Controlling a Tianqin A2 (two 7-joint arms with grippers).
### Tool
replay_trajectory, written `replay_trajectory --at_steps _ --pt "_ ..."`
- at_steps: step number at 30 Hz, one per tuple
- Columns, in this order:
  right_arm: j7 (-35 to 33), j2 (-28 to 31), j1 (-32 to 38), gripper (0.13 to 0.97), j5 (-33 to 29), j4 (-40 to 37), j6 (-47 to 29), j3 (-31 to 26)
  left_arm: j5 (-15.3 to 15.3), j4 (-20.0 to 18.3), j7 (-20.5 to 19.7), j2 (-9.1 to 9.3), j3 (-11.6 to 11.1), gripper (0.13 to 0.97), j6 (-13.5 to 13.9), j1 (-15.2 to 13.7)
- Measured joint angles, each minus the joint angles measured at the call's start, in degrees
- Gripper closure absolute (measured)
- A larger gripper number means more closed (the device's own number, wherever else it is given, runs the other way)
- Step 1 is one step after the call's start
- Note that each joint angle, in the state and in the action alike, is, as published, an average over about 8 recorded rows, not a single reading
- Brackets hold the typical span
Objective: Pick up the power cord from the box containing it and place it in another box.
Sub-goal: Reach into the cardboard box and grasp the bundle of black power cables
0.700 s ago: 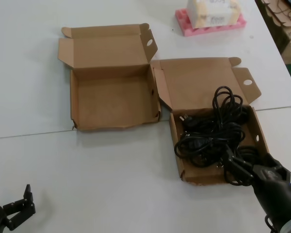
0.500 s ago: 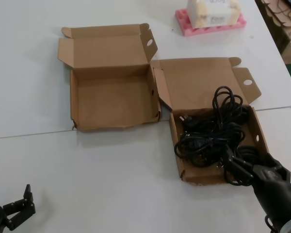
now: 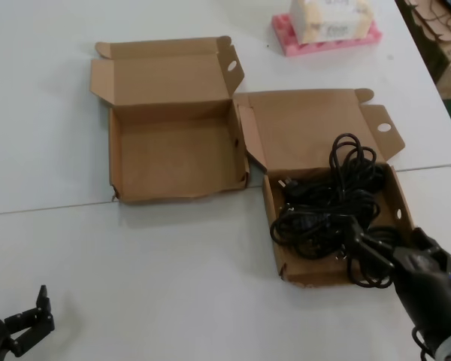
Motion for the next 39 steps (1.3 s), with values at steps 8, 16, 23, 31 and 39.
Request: replay_trajectory --at_steps 8,16,23,31,39 --pt "0.00 -1.62 2.17 0.129 -2.37 2.32 -0.70 0.45 0.00 0.00 0.00 0.00 0.00 0.177 0.00 0.00" --pt "0.00 -6.71 7.57 0.129 -5.69 -4.50 -1.18 2.13 0.00 0.00 0.00 0.00 0.00 0.265 0.00 0.00" --pt "0.00 -11.51 11.75 0.129 -5.77 -12.04 -5.34 6.85 0.00 0.00 0.00 0.00 0.00 0.378 0.00 0.00" --pt "0.00 -13.46 16.94 0.133 -8.48 -18.97 -6.74 7.73 0.00 0.00 0.00 0.00 0.00 0.524 0.00 0.00" --pt "0.00 -9.24 19.42 0.136 -16.59 -21.33 1.85 -1.64 0.00 0.00 0.00 0.00 0.00 0.674 0.00 0.00"
